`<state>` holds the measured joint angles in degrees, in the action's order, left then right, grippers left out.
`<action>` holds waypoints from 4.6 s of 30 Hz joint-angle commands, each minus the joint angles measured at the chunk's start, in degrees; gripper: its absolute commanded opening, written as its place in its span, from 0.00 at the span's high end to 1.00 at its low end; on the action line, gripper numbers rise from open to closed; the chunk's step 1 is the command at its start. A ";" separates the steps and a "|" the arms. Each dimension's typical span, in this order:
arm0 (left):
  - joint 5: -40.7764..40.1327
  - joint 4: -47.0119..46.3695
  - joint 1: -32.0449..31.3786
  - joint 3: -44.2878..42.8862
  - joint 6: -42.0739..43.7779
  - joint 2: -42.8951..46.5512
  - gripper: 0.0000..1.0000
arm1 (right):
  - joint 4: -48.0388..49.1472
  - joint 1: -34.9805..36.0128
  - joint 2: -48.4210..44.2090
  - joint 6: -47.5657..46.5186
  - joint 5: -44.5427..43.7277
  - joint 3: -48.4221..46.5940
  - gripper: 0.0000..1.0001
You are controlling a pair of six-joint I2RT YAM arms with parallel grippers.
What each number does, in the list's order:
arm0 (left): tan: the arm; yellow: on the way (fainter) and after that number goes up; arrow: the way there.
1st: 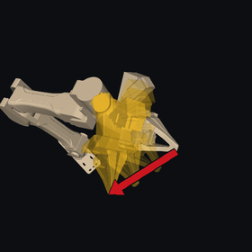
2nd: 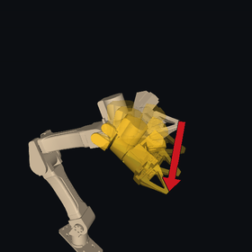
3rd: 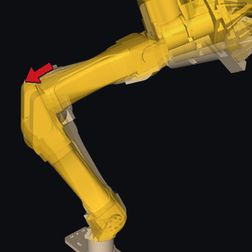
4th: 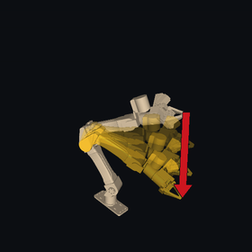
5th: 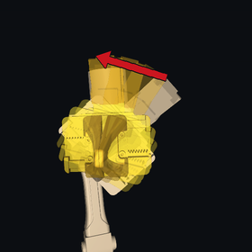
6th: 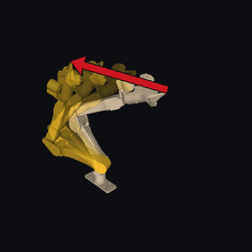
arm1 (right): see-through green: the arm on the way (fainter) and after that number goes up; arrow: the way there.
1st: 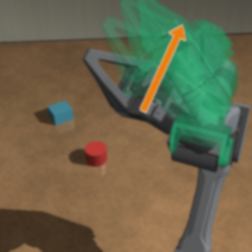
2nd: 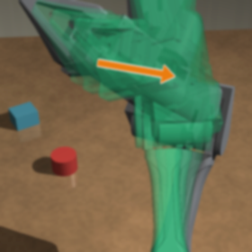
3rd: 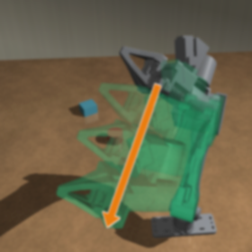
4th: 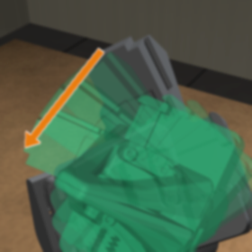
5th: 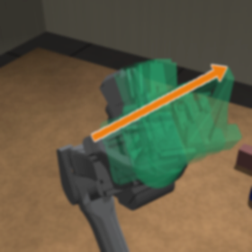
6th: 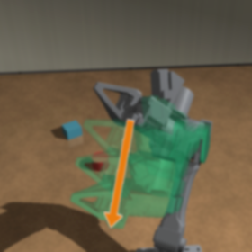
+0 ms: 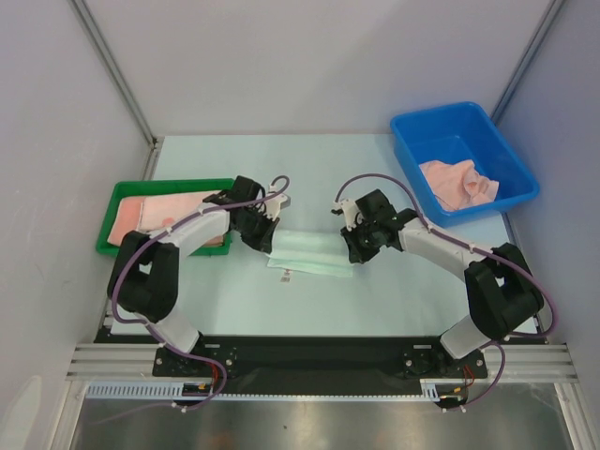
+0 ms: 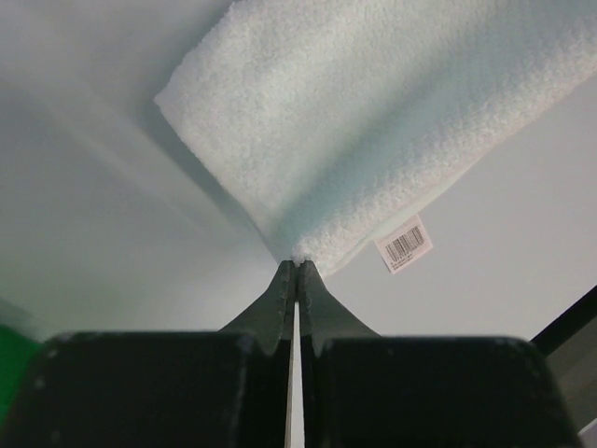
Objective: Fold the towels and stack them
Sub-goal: Fold the towel, then neatly place the folded towel into the bin
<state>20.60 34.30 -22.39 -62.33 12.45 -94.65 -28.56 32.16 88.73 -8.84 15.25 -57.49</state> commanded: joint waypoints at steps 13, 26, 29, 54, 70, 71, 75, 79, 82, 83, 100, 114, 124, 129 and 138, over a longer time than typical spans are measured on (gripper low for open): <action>-2.05 2.25 -2.13 2.21 -4.80 3.77 0.71 | -4.75 0.97 1.63 3.30 -0.13 -0.69 0.78; 8.22 -3.96 -3.53 -1.69 -18.24 9.31 0.58 | -1.97 0.80 1.52 17.27 3.91 -5.71 0.74; 7.54 -8.98 -3.71 4.29 -21.58 7.91 0.58 | 4.44 0.71 3.46 21.93 3.21 -0.79 0.74; -6.10 -10.31 -3.10 -6.67 -25.19 -6.32 0.47 | 25.39 -6.58 4.52 25.46 3.48 5.20 0.74; -14.88 1.38 -0.11 -14.52 -20.36 -3.45 0.36 | 17.13 -6.33 -3.47 22.72 0.48 6.34 0.74; -14.45 1.47 -0.11 -13.01 -20.27 -2.91 0.35 | 17.39 -5.89 -4.00 23.77 1.10 7.04 0.74; -9.54 -2.47 -0.11 -4.32 -22.02 -1.07 0.37 | 20.46 -3.25 -5.93 28.60 3.12 10.64 0.75; -6.11 -7.49 -0.11 2.37 -24.13 -1.23 0.36 | 25.12 -1.93 -6.29 29.84 3.30 14.68 0.75; -6.10 -9.16 -0.11 3.87 -24.84 -2.99 0.36 | 27.58 -1.75 -5.41 29.76 4.53 17.50 0.75; -5.49 -10.65 -0.11 4.31 -25.28 -3.78 0.36 | 27.68 -1.67 -4.97 29.59 4.10 18.81 0.75; -6.70 -7.87 -3.97 3.19 -30.99 -10.20 0.92 | 23.37 -1.66 -16.04 29.14 3.56 19.71 0.73; -27.71 19.12 -4.33 -21.16 -24.32 -4.67 1.00 | 15.38 -1.66 -24.66 30.90 2.07 12.06 0.00; -34.22 30.47 8.84 -35.22 -18.52 -3.26 1.00 | 14.93 -3.59 -22.29 29.23 2.42 9.95 0.00; -33.43 30.56 14.99 -37.43 -16.32 -3.61 1.00 | 15.55 -4.56 -19.74 28.36 3.74 9.33 0.00; -32.47 28.11 22.03 -40.77 -15.17 -4.84 1.00 | 15.64 -6.15 -16.22 26.60 4.35 8.10 0.01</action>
<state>-11.81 63.99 -2.20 -99.90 -4.49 -100.71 -13.61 26.57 71.81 19.25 18.68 -46.13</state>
